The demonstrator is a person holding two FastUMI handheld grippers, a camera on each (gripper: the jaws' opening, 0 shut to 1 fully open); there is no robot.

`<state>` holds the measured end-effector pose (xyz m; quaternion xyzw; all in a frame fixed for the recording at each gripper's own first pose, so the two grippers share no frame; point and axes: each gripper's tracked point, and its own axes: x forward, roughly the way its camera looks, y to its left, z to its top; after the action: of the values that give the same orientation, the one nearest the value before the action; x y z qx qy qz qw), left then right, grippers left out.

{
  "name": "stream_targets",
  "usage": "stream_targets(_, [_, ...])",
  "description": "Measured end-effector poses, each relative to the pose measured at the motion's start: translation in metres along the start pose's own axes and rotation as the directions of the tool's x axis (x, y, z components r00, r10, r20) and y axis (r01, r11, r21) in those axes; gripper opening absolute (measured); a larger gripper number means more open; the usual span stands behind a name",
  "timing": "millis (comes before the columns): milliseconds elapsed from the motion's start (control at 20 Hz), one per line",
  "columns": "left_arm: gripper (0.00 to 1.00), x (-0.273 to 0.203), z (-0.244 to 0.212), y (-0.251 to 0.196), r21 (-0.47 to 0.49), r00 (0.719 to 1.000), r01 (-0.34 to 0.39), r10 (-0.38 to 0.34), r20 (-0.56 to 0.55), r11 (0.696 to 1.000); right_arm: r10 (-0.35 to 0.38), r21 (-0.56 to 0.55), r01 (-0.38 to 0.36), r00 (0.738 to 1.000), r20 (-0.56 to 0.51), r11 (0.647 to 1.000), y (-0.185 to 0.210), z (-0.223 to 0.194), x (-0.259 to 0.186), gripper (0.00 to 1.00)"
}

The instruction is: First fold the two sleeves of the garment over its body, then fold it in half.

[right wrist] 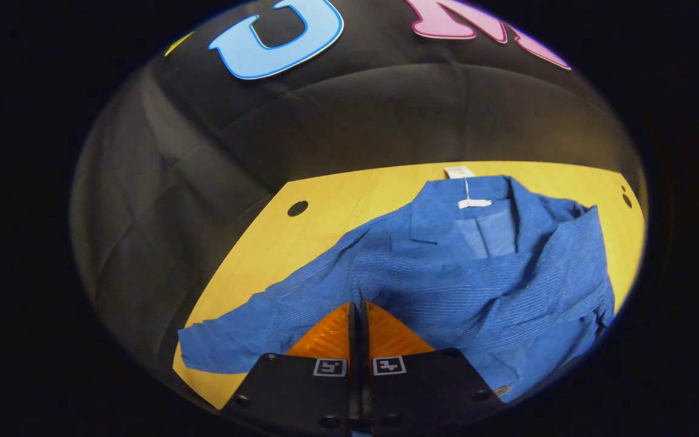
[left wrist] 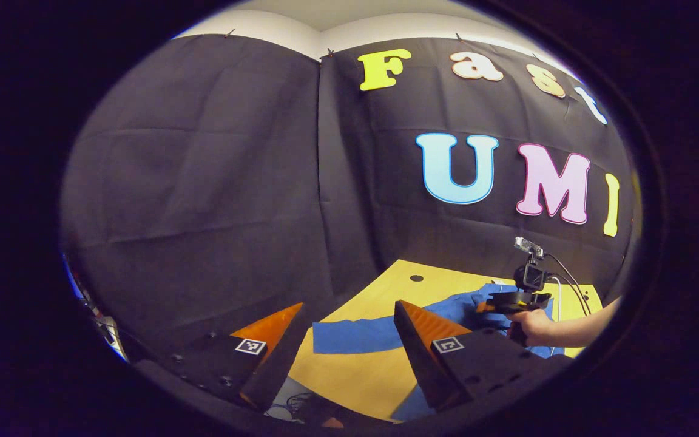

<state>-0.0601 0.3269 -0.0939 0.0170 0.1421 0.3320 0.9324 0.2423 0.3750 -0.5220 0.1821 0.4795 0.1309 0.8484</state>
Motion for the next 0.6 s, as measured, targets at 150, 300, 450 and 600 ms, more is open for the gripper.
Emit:
stream_targets(150, [0.82, 0.001, 0.003, 0.0, 0.007, 1.0, 0.008, -0.008, 0.018, 1.0, 0.03, 0.042, -0.028, 0.999, -0.046, 0.999, 0.002, -0.009, 0.006, 0.01])
stream_targets(300, [0.82, 0.006, 0.004, -0.011, 0.012, 1.0, 0.023, -0.023, 0.014, 1.0, 0.106, 0.057, -0.106, 0.994, -0.011, 0.993, 0.016, 0.001, 0.006, 0.06])
stream_targets(450, [0.82, 0.008, 0.004, -0.02, 0.013, 0.999, 0.043, -0.043, 0.016, 0.999, 0.161, 0.085, -0.16, 0.987, -0.006, 0.983, 0.031, 0.008, -0.008, 0.22])
stream_targets(600, [0.82, 0.009, 0.005, -0.021, 0.026, 0.998, 0.047, -0.048, 0.032, 0.999, 0.159, 0.002, -0.159, 0.987, 0.021, 0.987, 0.027, 0.016, -0.028, 0.53])
